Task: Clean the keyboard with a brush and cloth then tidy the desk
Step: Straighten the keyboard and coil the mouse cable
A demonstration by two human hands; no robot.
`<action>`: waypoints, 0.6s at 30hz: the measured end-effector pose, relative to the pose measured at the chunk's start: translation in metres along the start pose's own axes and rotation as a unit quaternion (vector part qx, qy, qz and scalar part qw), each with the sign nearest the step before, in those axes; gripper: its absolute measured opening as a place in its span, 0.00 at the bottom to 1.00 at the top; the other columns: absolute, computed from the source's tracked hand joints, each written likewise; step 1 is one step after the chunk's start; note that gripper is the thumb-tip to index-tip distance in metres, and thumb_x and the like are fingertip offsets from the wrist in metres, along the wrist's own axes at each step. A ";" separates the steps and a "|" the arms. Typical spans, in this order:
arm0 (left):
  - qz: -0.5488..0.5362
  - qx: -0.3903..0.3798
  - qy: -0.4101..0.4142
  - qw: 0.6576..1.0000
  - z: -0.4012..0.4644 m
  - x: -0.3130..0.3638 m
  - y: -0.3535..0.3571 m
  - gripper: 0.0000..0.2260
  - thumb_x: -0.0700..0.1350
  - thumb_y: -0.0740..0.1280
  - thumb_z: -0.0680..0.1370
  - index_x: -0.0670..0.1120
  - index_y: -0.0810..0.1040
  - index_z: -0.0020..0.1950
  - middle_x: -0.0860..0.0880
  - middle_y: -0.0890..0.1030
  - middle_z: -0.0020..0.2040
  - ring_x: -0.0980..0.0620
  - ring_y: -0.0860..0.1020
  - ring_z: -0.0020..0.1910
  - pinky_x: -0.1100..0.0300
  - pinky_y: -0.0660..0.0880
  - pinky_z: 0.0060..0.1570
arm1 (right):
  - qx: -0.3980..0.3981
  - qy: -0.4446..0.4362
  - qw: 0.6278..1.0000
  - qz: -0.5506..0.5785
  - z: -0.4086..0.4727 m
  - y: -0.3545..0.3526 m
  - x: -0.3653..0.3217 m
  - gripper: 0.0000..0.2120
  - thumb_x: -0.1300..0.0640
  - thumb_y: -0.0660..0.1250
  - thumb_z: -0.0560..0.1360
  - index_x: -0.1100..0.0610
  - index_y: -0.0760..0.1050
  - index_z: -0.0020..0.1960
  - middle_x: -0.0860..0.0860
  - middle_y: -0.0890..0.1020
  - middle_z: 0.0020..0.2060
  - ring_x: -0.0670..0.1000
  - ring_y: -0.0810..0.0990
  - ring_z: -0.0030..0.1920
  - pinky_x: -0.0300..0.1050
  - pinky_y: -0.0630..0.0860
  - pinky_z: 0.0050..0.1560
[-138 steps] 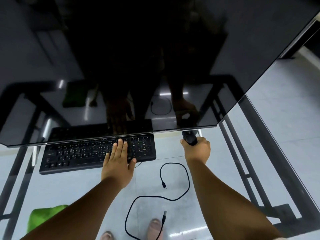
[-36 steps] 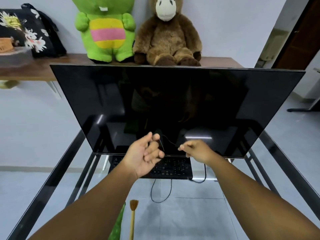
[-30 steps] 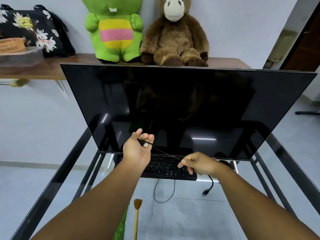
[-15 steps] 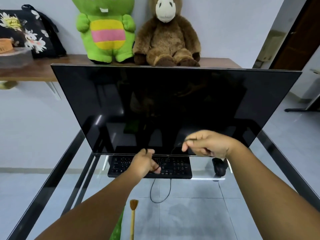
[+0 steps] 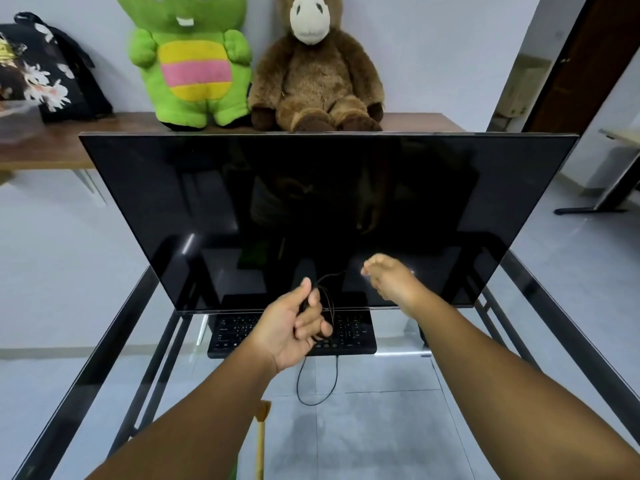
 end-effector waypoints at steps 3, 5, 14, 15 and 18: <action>-0.040 0.017 0.022 0.999 0.001 0.016 -0.004 0.19 0.52 0.57 0.82 0.45 0.71 0.35 0.51 0.62 0.28 0.55 0.61 0.24 0.60 0.72 0.35 | -0.062 -0.041 0.991 -0.109 -0.009 0.013 0.017 0.10 0.53 0.65 0.79 0.48 0.82 0.41 0.43 0.81 0.41 0.45 0.79 0.43 0.41 0.74 0.50; -0.039 0.024 0.031 0.998 0.001 0.021 -0.005 0.18 0.52 0.57 0.82 0.45 0.70 0.36 0.50 0.65 0.32 0.54 0.65 0.29 0.61 0.72 0.34 | -0.117 -0.060 0.977 -0.166 -0.019 0.025 0.019 0.07 0.52 0.68 0.77 0.45 0.84 0.42 0.44 0.79 0.48 0.46 0.78 0.51 0.40 0.72 0.56; -0.019 0.069 0.048 0.996 0.003 0.024 -0.002 0.17 0.51 0.56 0.83 0.44 0.70 0.38 0.50 0.64 0.33 0.55 0.63 0.29 0.65 0.64 0.27 | -0.095 -0.108 0.967 -0.210 -0.028 0.027 0.004 0.03 0.54 0.70 0.76 0.51 0.81 0.44 0.51 0.83 0.42 0.52 0.81 0.44 0.46 0.79 0.49; -0.024 0.071 0.047 0.996 0.004 0.024 -0.001 0.17 0.51 0.56 0.83 0.44 0.71 0.38 0.50 0.64 0.33 0.55 0.63 0.29 0.65 0.64 0.27 | -0.071 -0.103 0.978 -0.167 -0.029 0.023 0.001 0.04 0.54 0.69 0.77 0.52 0.80 0.44 0.52 0.83 0.42 0.52 0.81 0.43 0.45 0.79 0.47; -0.032 0.075 0.051 0.995 0.007 0.025 0.004 0.16 0.51 0.56 0.83 0.44 0.72 0.39 0.51 0.63 0.32 0.55 0.62 0.29 0.65 0.63 0.25 | -0.021 -0.068 0.997 0.006 -0.030 0.018 0.001 0.04 0.59 0.66 0.79 0.57 0.79 0.46 0.51 0.82 0.38 0.49 0.78 0.37 0.40 0.77 0.38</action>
Point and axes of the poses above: each hand's wrist, its own z-axis towards the middle knuckle, its own y-axis out of the palm, x = y × z, the point moved 7 cm from there along z, towards the middle knuckle
